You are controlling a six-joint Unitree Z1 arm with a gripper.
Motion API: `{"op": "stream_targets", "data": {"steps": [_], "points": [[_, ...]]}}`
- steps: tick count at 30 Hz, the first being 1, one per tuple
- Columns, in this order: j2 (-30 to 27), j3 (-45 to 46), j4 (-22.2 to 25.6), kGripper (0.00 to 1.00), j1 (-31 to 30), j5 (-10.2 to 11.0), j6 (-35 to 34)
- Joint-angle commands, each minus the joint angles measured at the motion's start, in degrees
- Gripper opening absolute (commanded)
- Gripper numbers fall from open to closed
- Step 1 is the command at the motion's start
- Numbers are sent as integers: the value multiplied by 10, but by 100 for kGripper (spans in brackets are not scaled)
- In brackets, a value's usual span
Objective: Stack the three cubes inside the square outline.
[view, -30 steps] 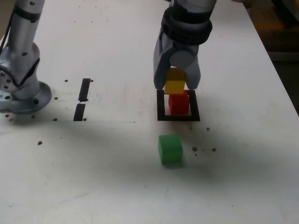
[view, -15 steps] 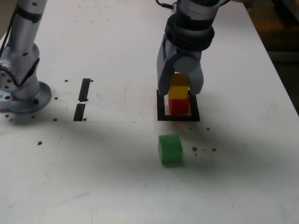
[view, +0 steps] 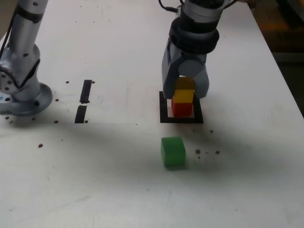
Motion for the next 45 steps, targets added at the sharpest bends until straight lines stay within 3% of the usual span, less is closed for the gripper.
{"op": "stream_targets", "data": {"steps": [1, 10, 21, 27, 30, 39, 45], "points": [[3, 2, 0, 36, 1, 0, 1], [5, 18, -10, 50, 9, -6, 7], [3, 17, -22, 59, 9, -4, 15], [1, 19, -22, 88, 9, -4, 16], [-4, 18, -22, 98, 9, -1, 17], [-70, 23, -4, 100, -14, 10, 12], [-91, 25, -4, 99, -79, -10, -14]]}}
